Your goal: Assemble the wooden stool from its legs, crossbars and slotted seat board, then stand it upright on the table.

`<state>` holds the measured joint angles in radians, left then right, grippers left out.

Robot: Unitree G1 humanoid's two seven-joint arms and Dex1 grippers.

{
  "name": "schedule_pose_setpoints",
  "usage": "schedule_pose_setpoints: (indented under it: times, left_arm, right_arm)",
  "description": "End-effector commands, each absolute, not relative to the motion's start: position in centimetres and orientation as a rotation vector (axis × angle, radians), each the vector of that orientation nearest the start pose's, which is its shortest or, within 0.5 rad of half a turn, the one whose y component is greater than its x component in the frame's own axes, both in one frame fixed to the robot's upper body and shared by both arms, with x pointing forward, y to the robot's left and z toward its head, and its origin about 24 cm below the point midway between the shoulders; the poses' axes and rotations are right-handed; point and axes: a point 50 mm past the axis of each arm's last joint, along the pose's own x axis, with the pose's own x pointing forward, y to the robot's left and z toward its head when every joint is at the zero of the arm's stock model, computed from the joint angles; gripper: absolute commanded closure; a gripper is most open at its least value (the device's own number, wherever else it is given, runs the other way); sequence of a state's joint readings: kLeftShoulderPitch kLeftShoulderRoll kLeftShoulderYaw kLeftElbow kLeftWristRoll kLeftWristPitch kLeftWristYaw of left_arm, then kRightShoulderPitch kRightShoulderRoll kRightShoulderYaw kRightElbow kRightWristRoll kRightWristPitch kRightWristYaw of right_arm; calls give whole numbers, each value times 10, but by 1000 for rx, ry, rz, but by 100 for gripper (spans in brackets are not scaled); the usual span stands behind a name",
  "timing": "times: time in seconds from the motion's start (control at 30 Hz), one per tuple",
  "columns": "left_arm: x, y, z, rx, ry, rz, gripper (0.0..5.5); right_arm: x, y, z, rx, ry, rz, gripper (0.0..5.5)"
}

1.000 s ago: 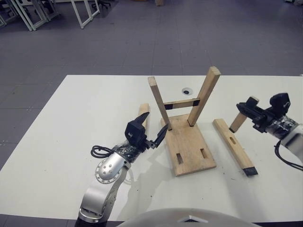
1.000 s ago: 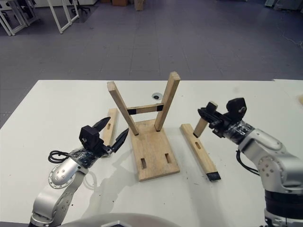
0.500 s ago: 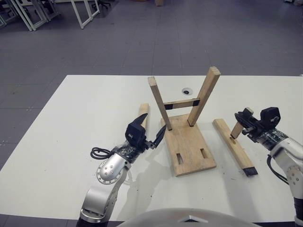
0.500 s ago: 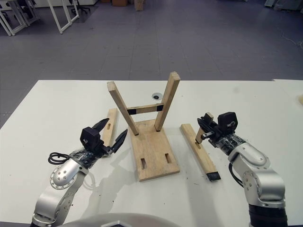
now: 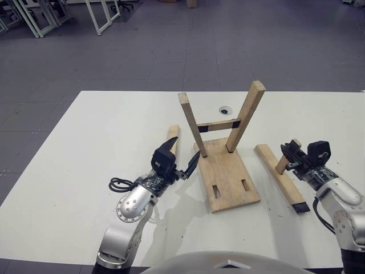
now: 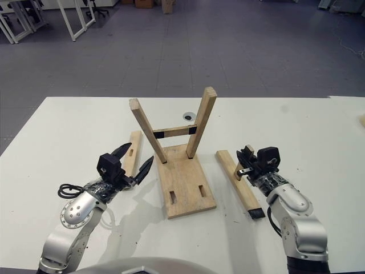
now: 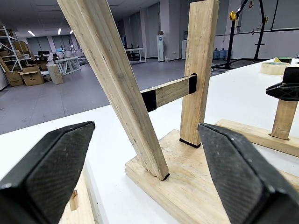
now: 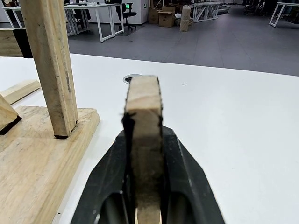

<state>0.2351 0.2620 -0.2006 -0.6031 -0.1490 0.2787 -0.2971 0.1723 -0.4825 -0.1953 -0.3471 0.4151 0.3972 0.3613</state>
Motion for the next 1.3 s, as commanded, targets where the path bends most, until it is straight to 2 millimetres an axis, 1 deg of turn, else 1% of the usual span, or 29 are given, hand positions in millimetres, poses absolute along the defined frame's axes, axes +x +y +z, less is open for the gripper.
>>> schedule_pose_setpoints:
  times: [0.03, 0.17, 0.27, 0.33, 0.37, 0.47, 0.5, 0.57, 0.63, 0.73, 0.9, 1.07, 1.13, 1.17, 1.3]
  left_arm:
    - [191, 122, 94, 81, -23, -530, 142]
    - [191, 121, 93, 72, -20, -524, 142]
    - [191, 122, 94, 73, -21, -524, 142]
    - [191, 122, 94, 72, -21, -524, 142]
    - [191, 121, 94, 72, -21, -525, 142]
    - [191, 120, 94, 69, -20, -523, 142]
    - [191, 119, 94, 68, -20, -525, 142]
    - [192, 120, 93, 69, -19, -524, 142]
    - [192, 120, 93, 69, -18, -521, 142]
    - [190, 121, 93, 66, -15, -516, 142]
    - [192, 121, 93, 68, -18, -513, 142]
    - [192, 121, 93, 73, -13, -515, 142]
    - [193, 120, 93, 75, -13, -518, 142]
    - [193, 120, 93, 76, -13, -519, 142]
    - [194, 120, 92, 79, -11, -528, 142]
  right_arm:
    - [191, -241, 45, -72, 307, 224, 510]
    - [170, -239, 17, -12, 360, 193, 510]
    - [167, -240, 11, 4, 371, 187, 510]
    - [175, -237, 16, 2, 357, 216, 510]
    - [182, -233, 23, 3, 331, 234, 510]
    - [213, -215, 58, 8, 196, 274, 510]
    - [220, -211, 66, 5, 174, 267, 510]
    - [230, -211, 74, -7, 164, 156, 510]
    - [232, -215, 75, -30, 197, 29, 510]
    - [231, -217, 72, -109, 264, -104, 510]
    - [231, -207, 75, -105, 257, -71, 510]
    - [241, -202, 88, -26, 173, -41, 510]
    - [243, -200, 85, -1, 134, -19, 510]
    - [243, -201, 80, 1, 134, -18, 510]
    - [233, -203, 53, -18, 160, -26, 510]
